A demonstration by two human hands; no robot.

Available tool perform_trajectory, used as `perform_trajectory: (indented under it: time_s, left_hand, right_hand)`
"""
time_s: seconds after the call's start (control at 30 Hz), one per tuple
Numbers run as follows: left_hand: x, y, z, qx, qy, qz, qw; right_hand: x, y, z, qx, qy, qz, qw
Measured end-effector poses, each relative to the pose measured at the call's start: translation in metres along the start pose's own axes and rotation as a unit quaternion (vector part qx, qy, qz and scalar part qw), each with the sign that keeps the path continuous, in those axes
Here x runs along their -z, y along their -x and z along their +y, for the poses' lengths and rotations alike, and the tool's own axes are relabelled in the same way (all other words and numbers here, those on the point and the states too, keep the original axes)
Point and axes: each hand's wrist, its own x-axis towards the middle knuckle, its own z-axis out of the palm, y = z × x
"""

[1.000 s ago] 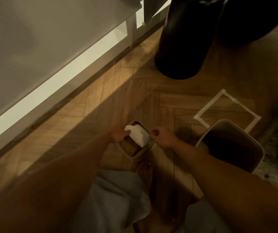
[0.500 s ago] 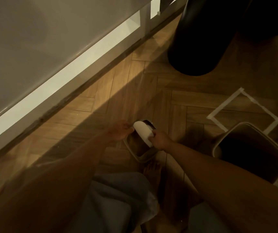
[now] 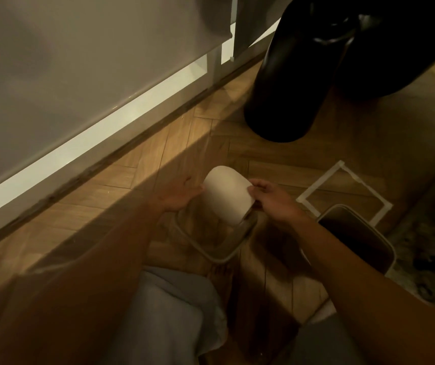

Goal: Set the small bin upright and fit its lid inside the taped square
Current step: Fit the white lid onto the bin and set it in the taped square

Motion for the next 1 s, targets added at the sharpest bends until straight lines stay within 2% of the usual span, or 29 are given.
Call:
perform_trajectory:
  time_s: [0.07, 0.17, 0.37, 0.57, 0.67, 0.83, 1.0]
  left_hand:
    - [-0.001, 0.007, 0.016, -0.020, 0.008, -0.005, 1.000]
    - [-0.012, 0.018, 0.042, -0.051, -0.037, -0.023, 0.998]
    - [-0.049, 0.034, 0.087, -0.151, -0.025, -0.036, 0.988]
    - [-0.089, 0.048, 0.127, -0.211, -0.028, -0.018, 0.977]
    - [-0.108, 0.048, 0.144, -0.209, -0.003, -0.011, 0.978]
    - [-0.144, 0.040, 0.175, -0.204, -0.008, 0.006, 0.979]
    - [-0.182, 0.038, 0.202, -0.249, -0.026, -0.010, 0.968]
  right_hand:
    - [0.019, 0.013, -0.009, 0.005, -0.070, 0.028, 0.997]
    - [0.052, 0.037, -0.013, 0.000, -0.178, 0.066, 0.982]
    - [0.111, 0.086, 0.001, 0.012, -0.269, 0.161, 0.949]
    - [0.146, 0.135, 0.013, 0.062, -0.152, 0.294, 0.942]
    - [0.150, 0.157, 0.014, 0.077, -0.095, 0.306, 0.944]
    - [0.169, 0.176, 0.037, 0.096, -0.064, 0.272, 0.955]
    - [0.184, 0.183, 0.051, 0.129, -0.035, 0.349, 0.928]
